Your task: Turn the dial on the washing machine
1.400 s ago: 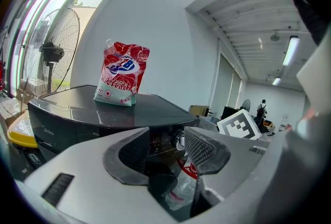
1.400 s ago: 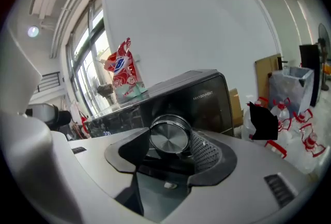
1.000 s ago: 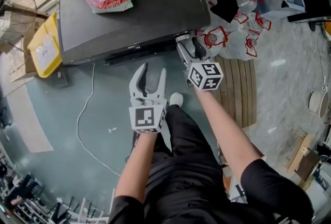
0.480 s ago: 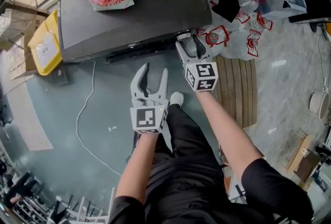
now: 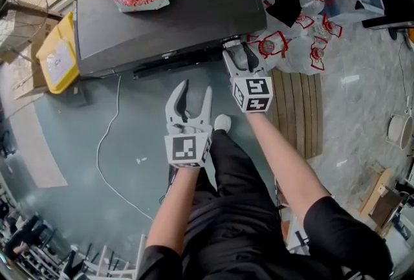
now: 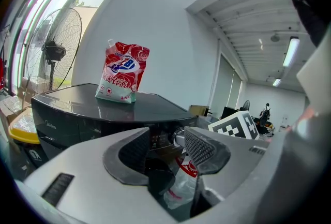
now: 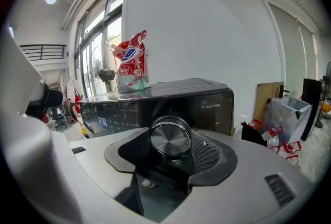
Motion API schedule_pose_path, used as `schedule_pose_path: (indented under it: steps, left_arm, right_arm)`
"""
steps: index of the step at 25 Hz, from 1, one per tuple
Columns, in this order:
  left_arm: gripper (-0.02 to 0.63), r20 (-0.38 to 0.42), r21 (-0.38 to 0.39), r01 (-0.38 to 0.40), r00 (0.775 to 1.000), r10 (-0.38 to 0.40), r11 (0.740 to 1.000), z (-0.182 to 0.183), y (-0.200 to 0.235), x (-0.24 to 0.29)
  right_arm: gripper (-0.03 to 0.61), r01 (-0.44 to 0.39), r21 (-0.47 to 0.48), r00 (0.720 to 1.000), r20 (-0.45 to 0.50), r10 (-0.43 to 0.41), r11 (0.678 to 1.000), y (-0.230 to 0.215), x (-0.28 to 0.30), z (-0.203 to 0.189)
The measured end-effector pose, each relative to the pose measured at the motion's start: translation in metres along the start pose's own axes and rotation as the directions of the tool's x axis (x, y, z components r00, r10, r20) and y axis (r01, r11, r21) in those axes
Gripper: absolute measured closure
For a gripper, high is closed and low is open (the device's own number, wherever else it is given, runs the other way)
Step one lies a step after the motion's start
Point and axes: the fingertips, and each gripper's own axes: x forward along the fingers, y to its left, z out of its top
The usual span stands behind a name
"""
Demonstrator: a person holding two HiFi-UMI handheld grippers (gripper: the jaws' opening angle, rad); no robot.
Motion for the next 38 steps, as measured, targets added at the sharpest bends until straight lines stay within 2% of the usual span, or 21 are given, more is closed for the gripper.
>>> schedule_pose_path:
  steps: [4, 7, 10, 16, 24, 29, 34, 38]
  left_arm:
    - [0.426, 0.001, -0.004, 0.001, 1.000, -0.001, 1.000, -0.001, 0.001, 0.000]
    - [0.426, 0.001, 0.000, 0.002, 1.000, -0.002, 1.000, -0.004, 0.001, -0.001]
    - [0.426, 0.000, -0.003, 0.003, 1.000, -0.003, 1.000, -0.005, 0.000, 0.001]
    - [0.426, 0.001, -0.012, 0.002, 1.000, -0.002, 1.000, -0.002, -0.001, 0.005]
    - [0.426, -0.009, -0.006, -0.001, 1.000, 0.001, 1.000, -0.004, -0.003, 0.007]
    - [0.427, -0.002, -0.003, 0.002, 1.000, -0.002, 1.000, -0.002, -0.005, 0.007]
    - [0.426, -0.002, -0.007, -0.002, 1.000, 0.002, 1.000, -0.002, -0.005, 0.006]
    - [0.426, 0.009, -0.004, 0.001, 1.000, -0.001, 1.000, 0.002, -0.007, 0.004]
  right_arm:
    - [0.337, 0.007, 0.003, 1.000, 0.021, -0.007, 1.000, -0.001, 0.000, 0.002]
    - [0.341, -0.005, 0.088, 1.000, 0.029, 0.002, 0.996, -0.003, 0.000, 0.001]
    - [0.343, -0.021, 0.215, 0.999, 0.030, 0.015, 0.976, -0.006, 0.000, -0.001]
    - [0.344, -0.058, 0.343, 0.998, 0.052, 0.042, 0.937, -0.009, -0.001, -0.003]
    - [0.344, -0.091, 0.463, 0.995, 0.071, 0.065, 0.881, -0.012, -0.001, -0.005]
    - [0.344, -0.093, 0.371, 0.994, 0.089, 0.064, 0.924, -0.011, -0.004, 0.001]
    - [0.344, -0.081, 0.174, 0.995, 0.075, 0.069, 0.981, -0.004, -0.009, 0.008]
    - [0.342, -0.068, 0.052, 0.997, 0.047, 0.065, 0.996, -0.001, -0.008, 0.004]
